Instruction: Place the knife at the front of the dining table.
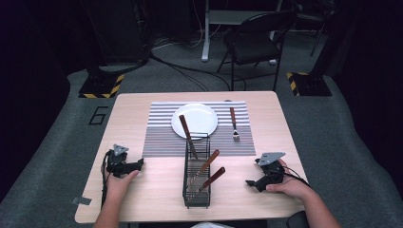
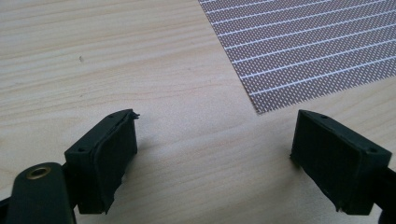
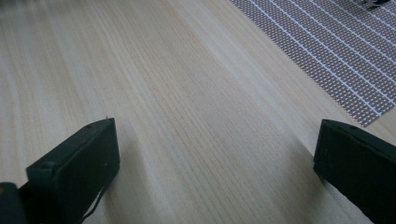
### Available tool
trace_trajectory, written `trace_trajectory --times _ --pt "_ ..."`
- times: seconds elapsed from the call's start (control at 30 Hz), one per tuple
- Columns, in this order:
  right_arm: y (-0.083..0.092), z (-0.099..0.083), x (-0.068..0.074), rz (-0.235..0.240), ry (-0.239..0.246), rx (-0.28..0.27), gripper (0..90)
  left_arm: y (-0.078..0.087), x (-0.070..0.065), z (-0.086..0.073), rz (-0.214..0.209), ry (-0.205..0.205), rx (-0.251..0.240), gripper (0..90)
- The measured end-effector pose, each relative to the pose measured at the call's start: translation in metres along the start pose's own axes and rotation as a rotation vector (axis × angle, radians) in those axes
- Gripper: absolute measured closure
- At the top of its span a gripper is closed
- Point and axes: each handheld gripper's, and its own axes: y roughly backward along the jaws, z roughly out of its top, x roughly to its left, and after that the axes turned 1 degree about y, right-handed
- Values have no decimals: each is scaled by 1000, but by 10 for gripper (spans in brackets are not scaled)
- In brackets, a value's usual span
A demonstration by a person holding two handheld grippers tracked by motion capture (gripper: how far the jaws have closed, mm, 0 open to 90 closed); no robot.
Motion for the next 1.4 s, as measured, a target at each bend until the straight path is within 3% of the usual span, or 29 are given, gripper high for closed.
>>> trace_trajectory --times 0.87,1.0,1.2,1.33,1.4 --pt "0 0 0 2 2 1 0 1 -2 1 2 9 1 168" --pt "0 0 0 2 2 1 0 3 -4 3 -1 13 20 201" --pt "0 0 0 2 2 1 0 8 -10 8 -26 18 41 323" --pt "0 0 0 2 2 1 0 18 -16 15 -19 -1 9 358" --pt "0 0 0 2 1 1 0 24 -19 20 -36 6 -15 371"
